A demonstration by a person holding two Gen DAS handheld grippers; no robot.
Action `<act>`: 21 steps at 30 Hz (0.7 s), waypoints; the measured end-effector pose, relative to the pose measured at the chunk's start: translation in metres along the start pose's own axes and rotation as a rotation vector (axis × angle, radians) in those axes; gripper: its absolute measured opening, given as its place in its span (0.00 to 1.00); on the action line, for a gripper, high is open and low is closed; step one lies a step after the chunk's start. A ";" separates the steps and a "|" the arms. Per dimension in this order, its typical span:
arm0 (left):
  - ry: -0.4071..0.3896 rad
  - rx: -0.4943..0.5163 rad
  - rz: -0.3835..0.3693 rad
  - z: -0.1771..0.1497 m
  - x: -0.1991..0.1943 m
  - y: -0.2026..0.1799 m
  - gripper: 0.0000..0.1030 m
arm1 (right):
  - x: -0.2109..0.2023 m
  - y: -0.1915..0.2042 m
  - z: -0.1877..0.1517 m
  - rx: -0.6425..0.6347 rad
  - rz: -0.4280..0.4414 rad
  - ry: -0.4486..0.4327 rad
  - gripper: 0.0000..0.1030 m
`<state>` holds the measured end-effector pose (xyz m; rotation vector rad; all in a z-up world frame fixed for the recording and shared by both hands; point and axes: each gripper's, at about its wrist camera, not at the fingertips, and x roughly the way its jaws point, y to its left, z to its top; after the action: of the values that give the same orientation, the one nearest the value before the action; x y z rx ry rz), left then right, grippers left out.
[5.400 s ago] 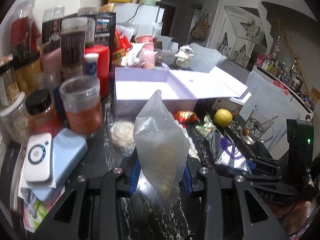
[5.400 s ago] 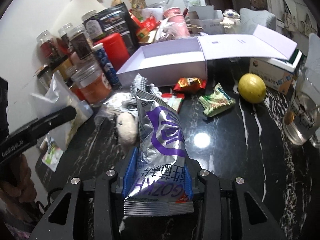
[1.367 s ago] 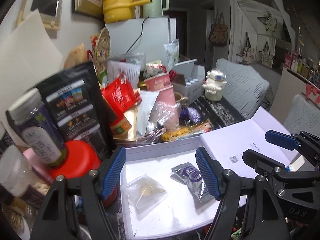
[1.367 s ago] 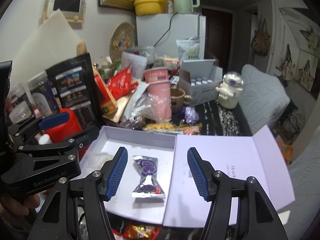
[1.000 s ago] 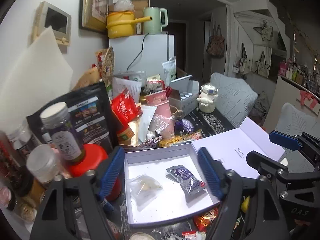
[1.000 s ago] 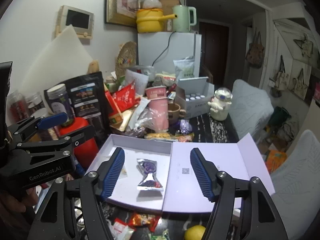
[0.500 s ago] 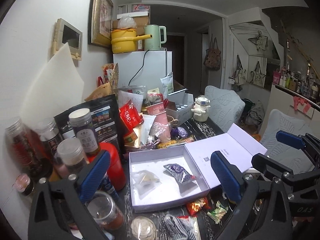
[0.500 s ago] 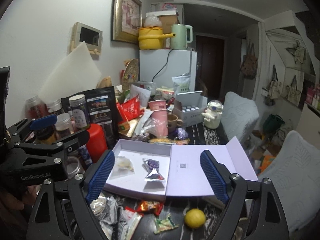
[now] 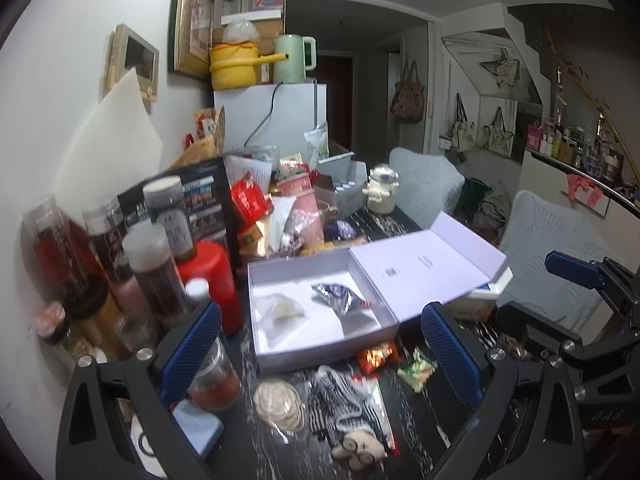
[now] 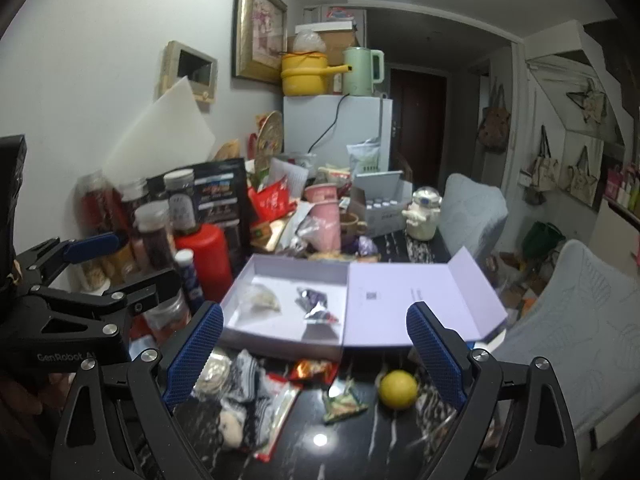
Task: Organize soft objects
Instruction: 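Withdraw both tools from the box back toward the table items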
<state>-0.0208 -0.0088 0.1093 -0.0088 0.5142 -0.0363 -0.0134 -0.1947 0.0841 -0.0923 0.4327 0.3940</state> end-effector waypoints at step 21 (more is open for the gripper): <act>0.182 -0.030 -0.079 -0.083 0.025 -0.002 0.99 | 0.025 0.009 -0.098 0.079 0.103 0.175 0.91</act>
<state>-0.0401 -0.0115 0.0252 -0.0556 0.6959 -0.1078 -0.0345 -0.1940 -0.0149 -0.0275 0.6271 0.4716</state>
